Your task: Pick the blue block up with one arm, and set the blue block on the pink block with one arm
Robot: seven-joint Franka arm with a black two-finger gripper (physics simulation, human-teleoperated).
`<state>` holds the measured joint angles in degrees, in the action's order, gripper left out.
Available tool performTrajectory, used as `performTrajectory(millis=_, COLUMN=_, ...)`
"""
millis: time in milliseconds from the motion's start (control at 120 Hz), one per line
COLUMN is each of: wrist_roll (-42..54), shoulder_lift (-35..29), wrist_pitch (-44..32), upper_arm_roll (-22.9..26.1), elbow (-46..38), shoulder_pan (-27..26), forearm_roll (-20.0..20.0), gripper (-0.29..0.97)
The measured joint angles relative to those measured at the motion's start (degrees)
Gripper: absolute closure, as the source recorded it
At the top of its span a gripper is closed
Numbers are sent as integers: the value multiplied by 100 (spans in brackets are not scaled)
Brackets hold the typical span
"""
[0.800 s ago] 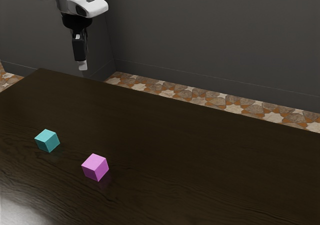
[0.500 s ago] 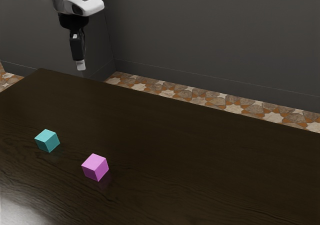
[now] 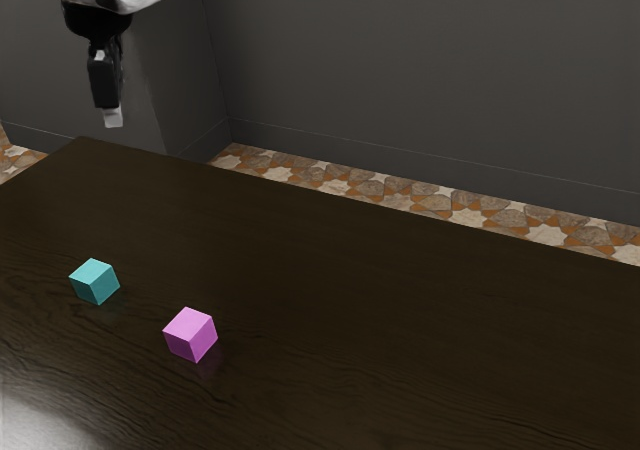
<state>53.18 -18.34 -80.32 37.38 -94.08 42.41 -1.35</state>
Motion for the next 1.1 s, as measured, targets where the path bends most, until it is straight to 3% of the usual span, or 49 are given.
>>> performTrajectory(millis=100, wrist_roll=531, shoulder_lift=-781, wrist_pitch=-546, upper_arm_roll=657, elbow=-1274, shoulder_pan=1481, forearm_roll=820, gripper=0)
performTrajectory(millis=217, wrist_roll=1175, shoulder_lift=-993, wrist_pitch=-1389, upper_arm_roll=785, elbow=-2332, shoulder_pan=1898, forearm_roll=1334, gripper=0)
performTrajectory(millis=250, wrist_roll=1343, shoulder_lift=-954, wrist_pitch=-1578, upper_arm_roll=835, elbow=-2480, shoulder_pan=1927, forearm_roll=1377, gripper=0)
performTrajectory(millis=333, wrist_roll=1681, shoulder_lift=-884, wrist_pitch=-1942, upper_arm_roll=1673, elbow=-2621, shoulder_pan=2347, forearm_roll=1345, gripper=0)
performTrajectory(millis=417, wrist_roll=1959, shoulder_lift=-501, wrist_pitch=-2201, upper_arm_roll=2069, elbow=-2644, shoulder_pan=2541, forearm_roll=1270, gripper=0)
performTrajectory(millis=542, wrist_roll=2386, shoulder_lift=-296, wrist_pitch=-2535, upper_arm_roll=2132, elbow=-2653, shoulder_pan=2682, forearm_roll=1144, gripper=0)
performTrajectory(millis=842, wrist_roll=3681, shoulder_lift=262, wrist_pitch=-3351, upper_arm_roll=2095, elbow=-2960, shoulder_pan=3803, forearm_roll=1183, gripper=0)
performTrajectory(millis=883, wrist_roll=3967, shoulder_lift=72, wrist_pitch=-3605, upper_arm_roll=2092, elbow=-3316, shoulder_pan=3871, forearm_roll=1453, gripper=0)
performTrajectory(millis=1008, wrist_roll=5102, shoulder_lift=-1024, wrist_pitch=-4188, upper_arm_roll=2103, elbow=-4203, shoulder_pan=4319, forearm_roll=3116, gripper=0)
performTrajectory(millis=1100, wrist_roll=5966, shoulder_lift=-1204, wrist_pitch=-4436, upper_arm_roll=2147, elbow=-4451, shoulder_pan=4667, forearm_roll=3879, gripper=0)
